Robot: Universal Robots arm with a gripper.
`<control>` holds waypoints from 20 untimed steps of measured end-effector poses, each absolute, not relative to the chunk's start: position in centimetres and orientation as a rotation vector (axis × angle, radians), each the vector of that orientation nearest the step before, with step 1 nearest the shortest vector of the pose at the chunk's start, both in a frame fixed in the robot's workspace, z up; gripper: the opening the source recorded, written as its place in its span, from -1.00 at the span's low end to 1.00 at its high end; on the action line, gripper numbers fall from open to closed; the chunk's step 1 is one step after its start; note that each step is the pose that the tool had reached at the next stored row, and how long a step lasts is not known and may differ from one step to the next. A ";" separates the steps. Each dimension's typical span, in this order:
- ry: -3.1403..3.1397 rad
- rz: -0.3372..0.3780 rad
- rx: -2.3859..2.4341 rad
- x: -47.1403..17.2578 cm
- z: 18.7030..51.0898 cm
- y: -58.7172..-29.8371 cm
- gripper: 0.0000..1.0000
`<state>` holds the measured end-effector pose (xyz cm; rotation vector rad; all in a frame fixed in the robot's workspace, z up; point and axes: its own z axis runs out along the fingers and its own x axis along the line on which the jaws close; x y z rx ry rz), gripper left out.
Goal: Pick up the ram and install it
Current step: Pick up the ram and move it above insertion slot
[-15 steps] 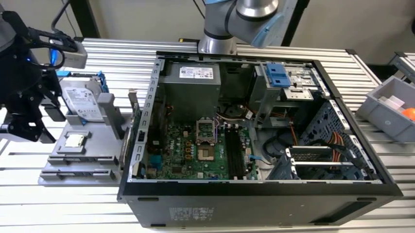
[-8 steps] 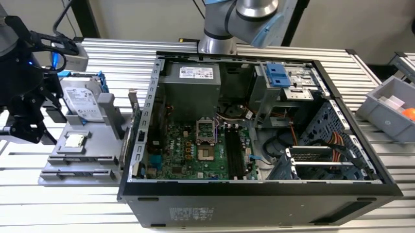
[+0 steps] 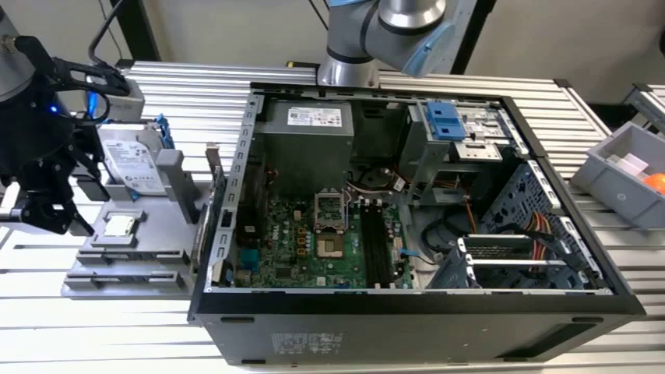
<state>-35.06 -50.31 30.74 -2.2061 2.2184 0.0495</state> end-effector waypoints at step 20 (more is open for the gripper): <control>2.222 0.047 -2.205 -35.1 29.4 -50.3 1.00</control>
